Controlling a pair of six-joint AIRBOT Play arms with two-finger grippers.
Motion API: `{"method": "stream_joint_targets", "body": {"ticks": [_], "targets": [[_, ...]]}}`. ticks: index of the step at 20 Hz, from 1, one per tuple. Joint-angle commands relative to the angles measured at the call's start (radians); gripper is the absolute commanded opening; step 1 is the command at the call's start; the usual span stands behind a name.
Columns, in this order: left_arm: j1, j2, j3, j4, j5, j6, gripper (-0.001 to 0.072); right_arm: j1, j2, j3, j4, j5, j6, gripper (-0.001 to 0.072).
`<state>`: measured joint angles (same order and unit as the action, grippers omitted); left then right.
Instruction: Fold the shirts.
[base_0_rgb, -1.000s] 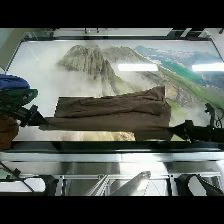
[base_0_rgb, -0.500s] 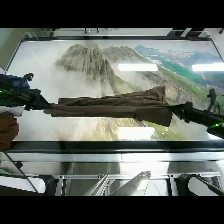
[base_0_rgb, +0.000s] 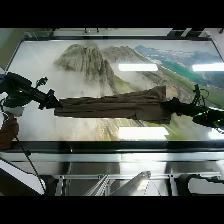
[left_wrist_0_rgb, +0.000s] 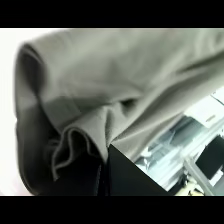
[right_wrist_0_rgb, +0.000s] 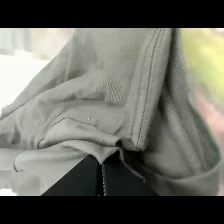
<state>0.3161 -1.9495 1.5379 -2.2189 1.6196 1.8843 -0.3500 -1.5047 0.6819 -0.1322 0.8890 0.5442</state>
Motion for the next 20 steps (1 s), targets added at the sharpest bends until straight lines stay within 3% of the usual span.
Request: {"method": "stream_joint_targets", "body": {"ticks": [1,3,4,6,7,8,9,11,13,20], "targets": [[-0.003,-0.047,0.006,-0.002,-0.053,-0.004,0.0025,0.004,-0.019,0.012,0.006,-0.026,-0.023,0.0036],[-0.004,-0.049,0.006,-0.006,-0.053,-0.003,0.0029,0.005,-0.018,0.012,0.006,-0.023,-0.022,0.0291],[-0.004,-0.043,0.007,-0.011,-0.046,-0.003,0.0056,0.004,-0.018,0.013,0.006,-0.006,-0.021,0.0321],[0.004,-0.020,0.008,-0.011,-0.019,-0.004,0.0482,-0.010,-0.005,0.017,-0.005,0.069,-0.021,0.0332],[0.012,-0.003,0.008,-0.010,-0.003,-0.004,0.0664,-0.028,0.011,0.024,-0.026,0.114,-0.004,0.0407],[0.023,0.016,0.008,-0.010,0.012,-0.005,0.0712,-0.052,0.031,0.035,-0.060,0.140,0.046,0.0494],[0.036,0.039,0.008,-0.010,0.024,-0.005,0.0713,-0.082,0.055,0.052,-0.127,0.154,0.110,0.0496],[0.072,0.100,0.007,-0.010,0.045,-0.004,0.0713,-0.148,0.103,0.105,-0.325,0.156,0.262,0.0668],[0.116,0.172,0.007,-0.009,0.051,-0.004,0.0712,-0.179,0.114,0.165,-0.445,0.162,0.350,0.0707],[0.173,0.370,0.007,-0.009,0.078,-0.008,0.0702,-0.103,-0.018,0.282,-0.448,0.142,0.388,0.0708]]}}
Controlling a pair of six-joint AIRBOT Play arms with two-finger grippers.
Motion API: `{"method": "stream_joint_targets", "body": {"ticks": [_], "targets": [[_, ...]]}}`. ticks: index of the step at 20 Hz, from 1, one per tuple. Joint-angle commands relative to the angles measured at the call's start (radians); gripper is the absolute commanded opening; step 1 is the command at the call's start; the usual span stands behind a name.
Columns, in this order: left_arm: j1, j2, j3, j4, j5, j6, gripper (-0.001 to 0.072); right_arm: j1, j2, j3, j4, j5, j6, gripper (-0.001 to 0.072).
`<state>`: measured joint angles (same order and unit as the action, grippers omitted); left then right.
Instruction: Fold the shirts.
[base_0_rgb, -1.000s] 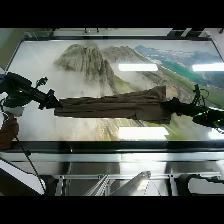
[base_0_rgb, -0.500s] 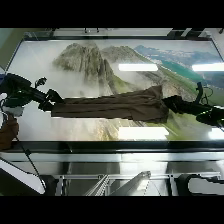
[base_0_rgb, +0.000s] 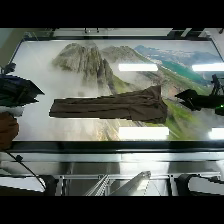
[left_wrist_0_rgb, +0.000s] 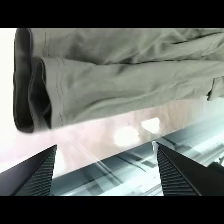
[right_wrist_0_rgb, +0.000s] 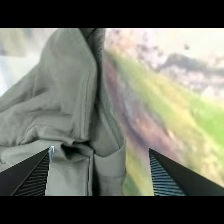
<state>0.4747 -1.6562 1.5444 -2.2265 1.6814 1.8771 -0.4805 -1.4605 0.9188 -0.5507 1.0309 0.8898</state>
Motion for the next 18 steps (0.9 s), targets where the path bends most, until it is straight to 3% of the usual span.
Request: {"method": "stream_joint_targets", "body": {"ticks": [1,2,3,4,5,12,18], "targets": [[0.013,0.102,0.001,-0.002,0.011,-0.001,0.0702,0.044,-0.093,0.059,-0.030,0.002,0.042,0.0708],[0.006,0.129,0.001,-0.001,0.007,-0.001,0.0701,0.061,-0.123,0.073,-0.029,0.007,0.043,0.0707],[0.004,0.149,0.001,0.000,0.002,-0.001,0.0611,0.081,-0.154,0.091,-0.031,0.011,0.052,0.0707],[0.003,0.164,0.001,-0.001,0.003,0.000,0.0345,0.101,-0.183,0.111,-0.032,0.016,0.053,0.0707],[0.002,0.179,0.001,-0.001,0.005,0.000,0.0026,0.118,-0.207,0.130,-0.033,0.023,0.054,0.0706],[-0.011,0.232,-0.003,-0.003,0.040,0.000,0.0028,0.198,-0.305,0.218,-0.037,0.056,0.069,0.0705],[-0.164,0.230,-0.003,-0.002,0.019,0.000,0.0028,0.271,-0.311,0.218,-0.062,0.164,0.068,0.0698]]}}
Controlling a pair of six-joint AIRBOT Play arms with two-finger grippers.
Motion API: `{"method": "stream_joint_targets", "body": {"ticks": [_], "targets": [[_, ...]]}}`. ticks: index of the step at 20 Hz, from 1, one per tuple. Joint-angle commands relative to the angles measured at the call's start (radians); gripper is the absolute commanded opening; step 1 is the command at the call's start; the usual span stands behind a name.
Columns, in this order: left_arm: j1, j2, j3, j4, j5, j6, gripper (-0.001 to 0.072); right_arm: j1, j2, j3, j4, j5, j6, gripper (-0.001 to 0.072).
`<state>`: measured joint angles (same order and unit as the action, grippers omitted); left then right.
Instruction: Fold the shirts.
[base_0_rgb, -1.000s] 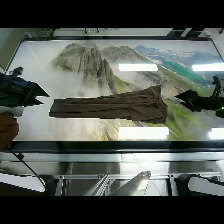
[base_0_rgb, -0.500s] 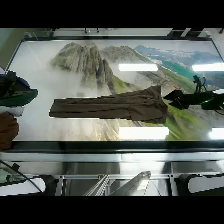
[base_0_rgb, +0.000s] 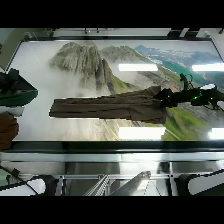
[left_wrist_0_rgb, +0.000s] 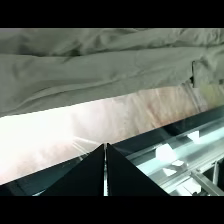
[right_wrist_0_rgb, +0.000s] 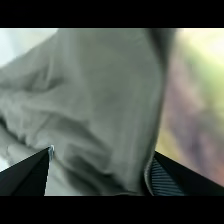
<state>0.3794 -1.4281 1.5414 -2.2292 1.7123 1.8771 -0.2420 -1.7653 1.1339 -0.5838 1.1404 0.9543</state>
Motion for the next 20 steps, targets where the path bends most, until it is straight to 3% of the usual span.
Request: {"method": "stream_joint_targets", "body": {"ticks": [1,3,4,5,7,13,20], "targets": [[-0.106,-0.005,0.000,0.002,-0.009,0.000,0.0028,0.042,-0.006,0.003,-0.052,0.070,0.008,0.0689],[-0.161,-0.027,0.000,0.002,-0.008,0.000,0.0028,0.050,-0.006,0.003,-0.072,0.100,0.018,0.0375],[-0.193,-0.044,0.000,0.001,-0.010,0.000,0.0028,0.050,-0.005,0.003,-0.066,0.111,0.018,0.0160],[-0.226,-0.063,0.000,0.001,-0.010,0.000,0.0028,0.049,-0.003,0.003,-0.062,0.115,0.013,0.0027],[-0.313,-0.110,0.000,0.001,-0.039,-0.001,0.0028,0.047,0.007,0.004,-0.060,0.120,0.006,0.0027],[-0.653,-0.350,0.005,0.001,-0.311,-0.002,0.0028,-0.013,0.074,0.019,-0.059,0.235,-0.004,0.0026],[-0.864,-0.705,0.321,0.011,-0.264,-0.109,0.0027,-0.170,0.107,0.027,-0.016,0.377,-0.024,0.0026]]}}
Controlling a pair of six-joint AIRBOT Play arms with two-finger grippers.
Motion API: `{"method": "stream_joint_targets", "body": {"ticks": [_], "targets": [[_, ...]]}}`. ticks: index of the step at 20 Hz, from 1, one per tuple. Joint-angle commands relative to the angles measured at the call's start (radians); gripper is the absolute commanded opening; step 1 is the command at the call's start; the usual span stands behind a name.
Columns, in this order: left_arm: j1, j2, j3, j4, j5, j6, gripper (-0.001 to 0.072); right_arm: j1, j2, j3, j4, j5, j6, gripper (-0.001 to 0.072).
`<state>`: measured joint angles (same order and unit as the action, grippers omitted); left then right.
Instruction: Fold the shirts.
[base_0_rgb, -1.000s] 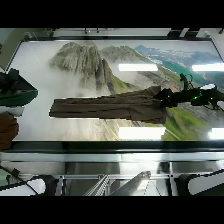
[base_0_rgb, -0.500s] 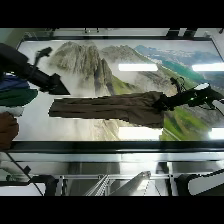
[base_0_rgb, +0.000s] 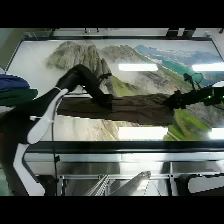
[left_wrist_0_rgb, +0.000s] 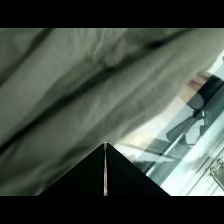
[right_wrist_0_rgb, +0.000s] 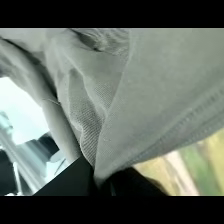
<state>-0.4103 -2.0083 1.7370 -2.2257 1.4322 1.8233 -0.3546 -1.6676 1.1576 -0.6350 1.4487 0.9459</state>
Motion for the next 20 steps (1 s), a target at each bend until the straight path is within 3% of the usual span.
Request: {"method": "stream_joint_targets", "body": {"ticks": [1,6,10,13,16,20], "targets": [[-0.088,-0.160,0.174,0.007,0.037,-0.070,0.0026,-0.075,0.010,0.003,0.056,0.090,-0.027,0.0026],[-0.130,-0.272,0.341,-0.014,0.095,-0.135,0.0027,-0.139,0.010,0.003,0.114,0.201,-0.034,0.0026],[-0.117,-0.205,0.341,-0.163,0.092,-0.082,0.0026,-0.141,0.013,0.009,0.239,0.265,-0.035,0.0026],[-0.032,-0.063,0.327,-0.167,0.179,-0.032,0.0025,-0.099,0.025,0.009,0.394,0.283,-0.042,0.0026],[0.132,0.164,0.139,-0.166,0.209,0.013,0.0025,0.037,0.069,0.009,0.492,0.251,-0.040,0.0026],[0.391,0.532,-0.267,-0.166,0.171,0.103,0.0026,0.374,0.142,0.010,0.544,-0.051,-0.041,0.0026]]}}
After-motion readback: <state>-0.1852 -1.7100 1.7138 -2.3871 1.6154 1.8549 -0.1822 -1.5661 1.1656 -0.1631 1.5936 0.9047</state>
